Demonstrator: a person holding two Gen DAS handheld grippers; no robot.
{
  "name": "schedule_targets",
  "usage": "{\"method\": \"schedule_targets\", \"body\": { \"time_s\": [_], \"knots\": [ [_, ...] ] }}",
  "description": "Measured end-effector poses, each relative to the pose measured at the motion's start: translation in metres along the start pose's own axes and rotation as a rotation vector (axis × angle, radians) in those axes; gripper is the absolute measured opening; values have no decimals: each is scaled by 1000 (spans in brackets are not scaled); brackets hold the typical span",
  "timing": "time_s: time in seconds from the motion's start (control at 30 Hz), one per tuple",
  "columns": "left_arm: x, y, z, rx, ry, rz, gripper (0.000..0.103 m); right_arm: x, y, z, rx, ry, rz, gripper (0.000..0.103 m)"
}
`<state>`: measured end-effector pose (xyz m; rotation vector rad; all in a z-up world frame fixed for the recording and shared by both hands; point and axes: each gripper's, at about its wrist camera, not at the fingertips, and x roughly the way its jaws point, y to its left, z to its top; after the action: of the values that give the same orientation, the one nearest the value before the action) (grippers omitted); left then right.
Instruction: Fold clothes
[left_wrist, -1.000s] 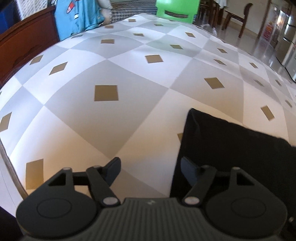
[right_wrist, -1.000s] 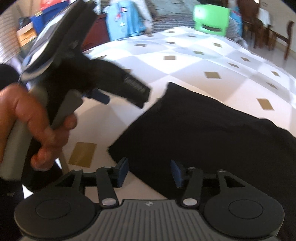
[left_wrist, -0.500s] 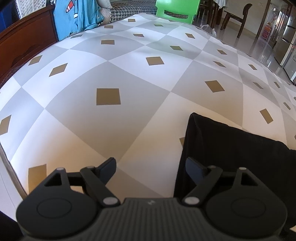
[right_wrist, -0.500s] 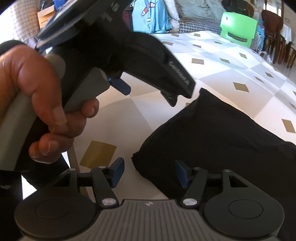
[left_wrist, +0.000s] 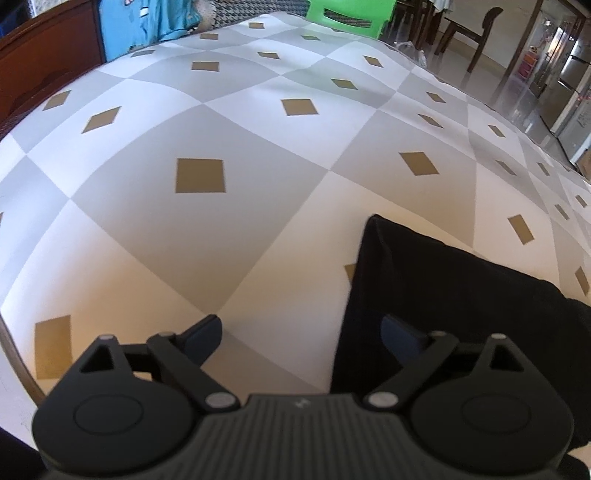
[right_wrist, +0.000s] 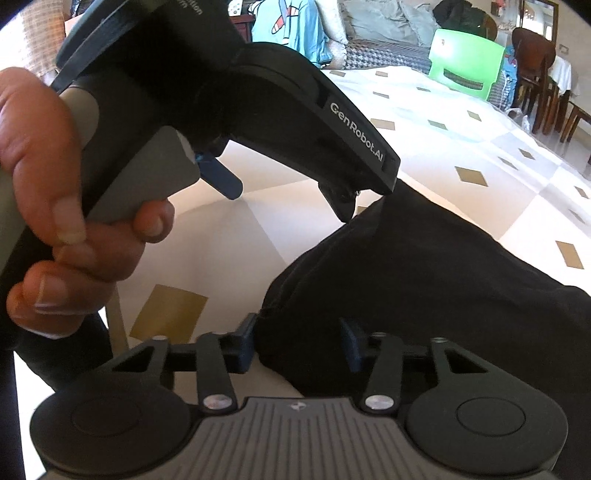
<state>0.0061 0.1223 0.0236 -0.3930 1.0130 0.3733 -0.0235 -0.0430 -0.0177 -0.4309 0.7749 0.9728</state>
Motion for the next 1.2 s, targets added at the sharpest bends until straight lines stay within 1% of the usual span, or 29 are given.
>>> {"method": "schedule_targets", "body": {
  "time_s": [0.07,0.1,0.3,0.47,0.7,0.83,0.87,0.9,1.0,1.07,1.1,1.13,1.2],
  "knots": [
    [1,0,0,-8,8,-26,93,-2,-3,0,18,2,8,20],
    [1,0,0,-15,13,-41,93,-4,-4,1,26,2,8,17],
    [8,6,4,-81,79,-156,93,-22,-12,3,71,-34,4,13],
    [16,4,11,-121,130,-215,93,-40,-20,3,123,-81,1,12],
    [31,-16,16,-128,198,-282,92,-56,-26,4,159,-118,11,12],
    [38,-31,24,-90,213,-286,87,-61,-25,3,158,-123,31,12],
    [39,-33,26,-86,219,-294,84,-62,-25,3,155,-123,33,12],
    [41,-36,29,-81,225,-301,76,-62,-25,2,154,-123,34,12],
    [44,-38,33,-96,240,-320,59,-59,-29,1,165,-111,21,12],
    [46,-37,32,-114,235,-323,56,-58,-32,-2,178,-95,3,12],
    [46,-38,32,-114,230,-322,47,-56,-34,-3,183,-88,-4,12],
    [46,-40,31,-110,226,-316,44,-55,-36,-5,186,-84,-9,12],
    [46,-43,31,-94,218,-297,31,-52,-37,-7,187,-70,-15,19]
  ]
}}
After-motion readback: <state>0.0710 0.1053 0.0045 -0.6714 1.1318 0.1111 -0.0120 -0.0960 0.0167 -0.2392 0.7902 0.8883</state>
